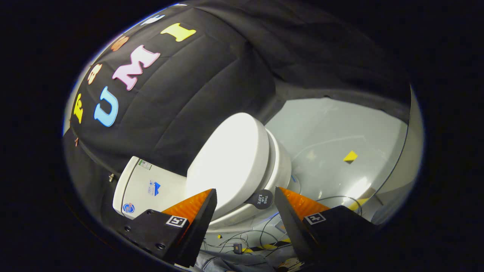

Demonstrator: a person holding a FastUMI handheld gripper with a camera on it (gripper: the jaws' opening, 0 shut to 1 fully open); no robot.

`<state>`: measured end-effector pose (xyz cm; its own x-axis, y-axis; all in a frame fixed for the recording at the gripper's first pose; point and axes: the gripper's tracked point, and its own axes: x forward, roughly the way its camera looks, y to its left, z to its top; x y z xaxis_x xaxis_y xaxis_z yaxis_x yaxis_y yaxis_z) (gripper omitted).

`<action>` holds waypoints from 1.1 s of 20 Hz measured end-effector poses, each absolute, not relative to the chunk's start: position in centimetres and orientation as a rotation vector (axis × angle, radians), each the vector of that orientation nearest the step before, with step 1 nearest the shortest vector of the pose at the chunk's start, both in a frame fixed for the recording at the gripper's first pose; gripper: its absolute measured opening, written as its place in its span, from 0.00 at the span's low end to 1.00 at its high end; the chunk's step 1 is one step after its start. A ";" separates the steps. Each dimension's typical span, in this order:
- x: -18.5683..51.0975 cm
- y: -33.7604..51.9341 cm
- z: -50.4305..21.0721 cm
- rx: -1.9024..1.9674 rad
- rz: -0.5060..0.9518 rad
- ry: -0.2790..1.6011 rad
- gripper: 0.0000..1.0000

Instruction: Open the toilet lid.

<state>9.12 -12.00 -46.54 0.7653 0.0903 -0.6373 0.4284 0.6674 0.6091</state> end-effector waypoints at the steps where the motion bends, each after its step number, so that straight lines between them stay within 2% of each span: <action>1: 9.0 -11.8 -47.8 0.863 -0.209 0.716 0.96; 2: 9.2 -11.6 -48.8 0.888 -0.206 0.728 0.92; 7: 10.4 -11.2 -52.4 0.984 -0.204 0.766 0.91; 9: 10.5 -10.7 -53.3 1.022 -0.198 0.779 0.78; 10: 10.5 -10.4 -53.6 1.037 -0.191 0.782 0.77; 14: 11.2 -11.3 -53.9 1.055 -0.200 0.757 0.51; 15: 10.7 -10.9 -54.1 1.060 -0.195 0.759 0.22; 19: 11.4 -11.1 -53.7 1.096 -0.193 0.690 0.24; 20: 11.2 -11.2 -53.6 1.087 -0.182 0.720 0.05; 22: 11.5 -10.8 -53.7 1.070 -0.180 0.710 0.05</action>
